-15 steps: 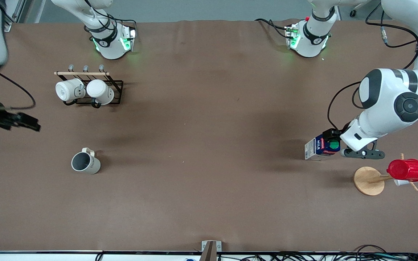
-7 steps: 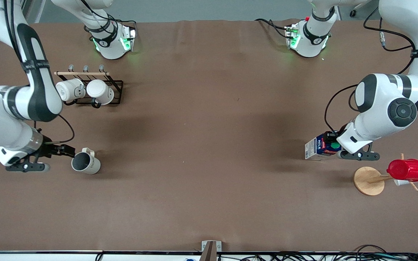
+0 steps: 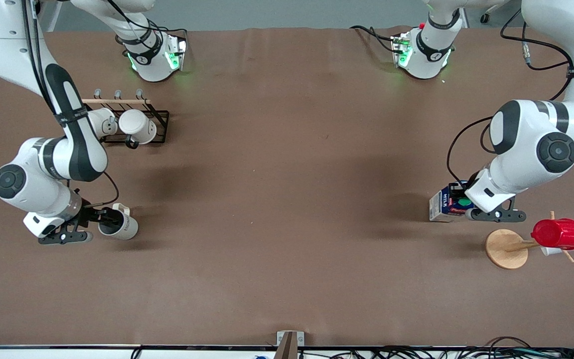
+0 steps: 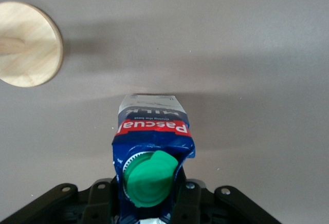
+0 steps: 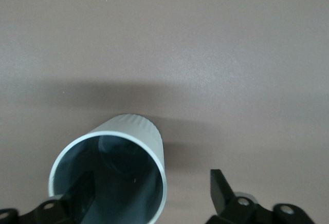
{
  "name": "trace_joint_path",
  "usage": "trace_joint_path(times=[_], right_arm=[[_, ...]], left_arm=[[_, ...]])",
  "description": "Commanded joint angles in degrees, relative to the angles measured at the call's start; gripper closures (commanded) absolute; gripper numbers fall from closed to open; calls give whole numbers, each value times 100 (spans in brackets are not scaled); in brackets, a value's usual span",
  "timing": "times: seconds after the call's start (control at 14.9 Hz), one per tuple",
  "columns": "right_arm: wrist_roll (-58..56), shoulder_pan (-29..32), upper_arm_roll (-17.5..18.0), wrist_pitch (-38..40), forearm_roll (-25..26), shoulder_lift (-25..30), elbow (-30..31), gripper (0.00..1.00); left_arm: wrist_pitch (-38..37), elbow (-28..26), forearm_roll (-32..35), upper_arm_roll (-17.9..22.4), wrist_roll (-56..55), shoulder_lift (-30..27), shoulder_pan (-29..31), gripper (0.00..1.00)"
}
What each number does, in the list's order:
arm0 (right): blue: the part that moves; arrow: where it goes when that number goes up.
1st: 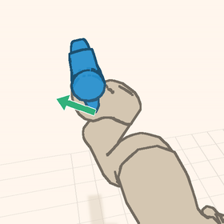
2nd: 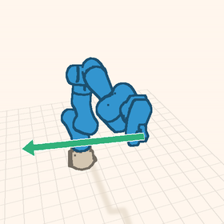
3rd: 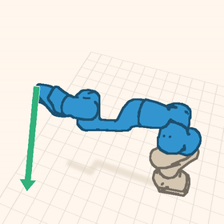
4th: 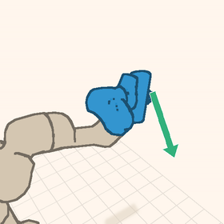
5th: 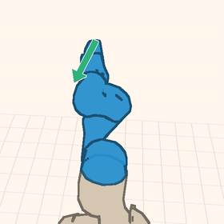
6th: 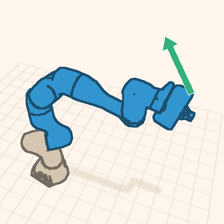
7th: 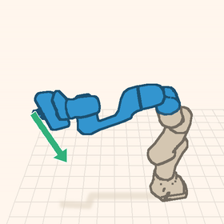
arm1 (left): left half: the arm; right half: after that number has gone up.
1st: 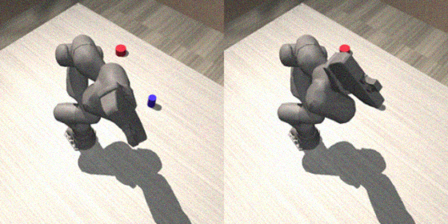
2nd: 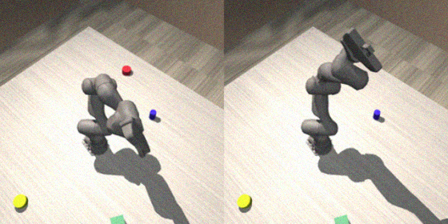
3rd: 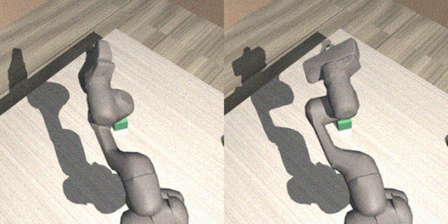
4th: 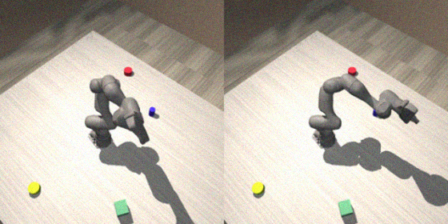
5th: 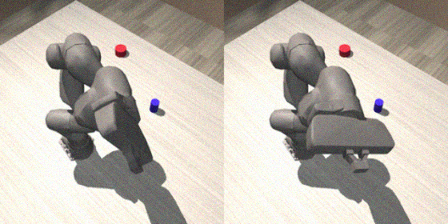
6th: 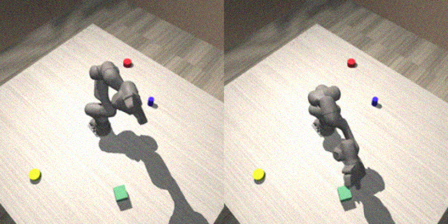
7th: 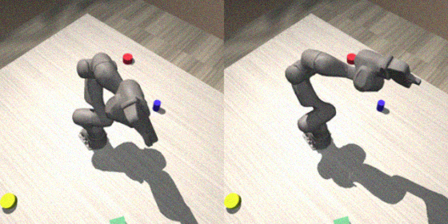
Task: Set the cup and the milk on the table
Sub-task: 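Grasp the milk carton with the left gripper while the right gripper grasps the mug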
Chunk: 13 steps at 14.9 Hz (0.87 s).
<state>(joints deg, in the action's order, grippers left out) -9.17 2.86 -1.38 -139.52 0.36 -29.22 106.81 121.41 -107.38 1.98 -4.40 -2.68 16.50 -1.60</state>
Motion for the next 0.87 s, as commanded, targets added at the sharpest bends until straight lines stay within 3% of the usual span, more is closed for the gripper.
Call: trace_joint_path(times=[0.0, 0.07, 0.13, 0.34, 0.54, 0.81], right_arm=[[-102, 39, 15, -260, -1, 31, 235, 49], [-85, 39, 15, -233, -10, 30, 226, 84], [-33, 39, 24, -216, -10, 30, 218, 99], [-6, 74, 24, -207, -10, 30, 183, 100], [99, 48, 24, -154, -18, 57, 130, 100], [1134, -530, 86, 1232, -27, 522, -177, 100]], left_arm=[[-441, 294, -5, -34, -215, -269, -51, 66], [-739, 557, -5, -86, -233, -226, -112, 66], [-977, 769, -5, -183, -381, -191, -130, 66], [-1304, 1095, -75, -543, -1171, -147, -157, 66], [-1313, 1350, -619, -711, -1542, -42, -174, 66], [-1313, 1517, -647, -860, -2148, 82, -419, 66]])
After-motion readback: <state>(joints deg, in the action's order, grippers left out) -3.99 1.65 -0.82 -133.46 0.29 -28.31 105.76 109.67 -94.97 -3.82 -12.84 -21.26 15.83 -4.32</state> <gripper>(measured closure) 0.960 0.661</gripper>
